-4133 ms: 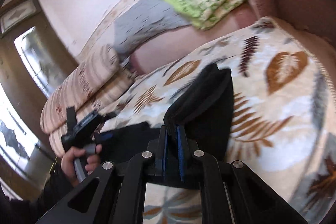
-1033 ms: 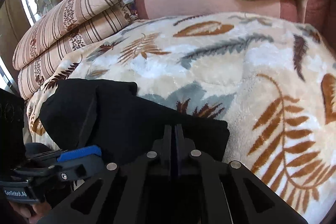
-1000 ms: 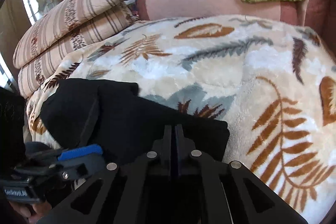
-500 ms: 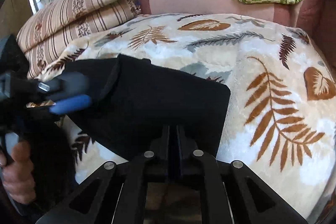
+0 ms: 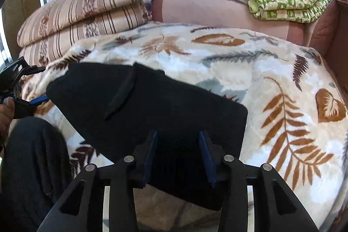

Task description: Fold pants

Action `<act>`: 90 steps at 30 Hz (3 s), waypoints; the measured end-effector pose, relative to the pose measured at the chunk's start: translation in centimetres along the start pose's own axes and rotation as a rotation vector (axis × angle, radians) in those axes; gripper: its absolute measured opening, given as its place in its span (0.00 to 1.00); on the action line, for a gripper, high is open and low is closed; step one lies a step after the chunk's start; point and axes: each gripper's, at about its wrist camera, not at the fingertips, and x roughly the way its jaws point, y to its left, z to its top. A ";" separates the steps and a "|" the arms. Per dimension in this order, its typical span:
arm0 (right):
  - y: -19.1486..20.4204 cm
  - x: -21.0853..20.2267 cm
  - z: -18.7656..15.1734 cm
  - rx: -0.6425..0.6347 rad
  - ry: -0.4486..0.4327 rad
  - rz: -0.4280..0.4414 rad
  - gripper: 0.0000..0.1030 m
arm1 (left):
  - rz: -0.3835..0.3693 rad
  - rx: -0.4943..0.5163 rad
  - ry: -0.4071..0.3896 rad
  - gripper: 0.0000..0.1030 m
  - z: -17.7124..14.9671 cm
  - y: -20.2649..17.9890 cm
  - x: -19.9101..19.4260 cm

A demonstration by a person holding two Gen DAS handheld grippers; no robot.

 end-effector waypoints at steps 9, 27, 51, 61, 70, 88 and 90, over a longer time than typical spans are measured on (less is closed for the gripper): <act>0.0 0.2 0.0 0.006 -0.001 0.006 0.44 | -0.026 0.069 -0.019 0.71 1.8 -1.3 2.0; -0.7 0.2 -0.2 0.063 0.011 0.055 0.52 | 0.214 0.364 -0.154 0.08 -0.3 -6.4 0.7; -12.2 -5.1 -1.5 0.581 -0.153 -0.201 0.59 | -0.134 1.130 0.220 0.08 -22.8 -21.1 8.5; -13.7 -5.9 -2.3 0.608 -0.149 -0.210 0.59 | -0.023 1.148 0.302 0.07 -27.0 -18.8 13.0; -13.2 -5.4 -1.9 0.592 -0.147 -0.210 0.59 | 0.001 1.152 0.324 0.08 -28.5 -18.2 14.4; -7.8 -7.6 0.2 0.266 -0.171 0.108 0.17 | -0.123 0.925 0.332 0.47 -25.2 -15.0 7.8; -6.3 -7.3 -0.3 0.222 -0.130 0.129 0.12 | -0.088 0.847 0.242 0.47 -22.7 -14.5 6.1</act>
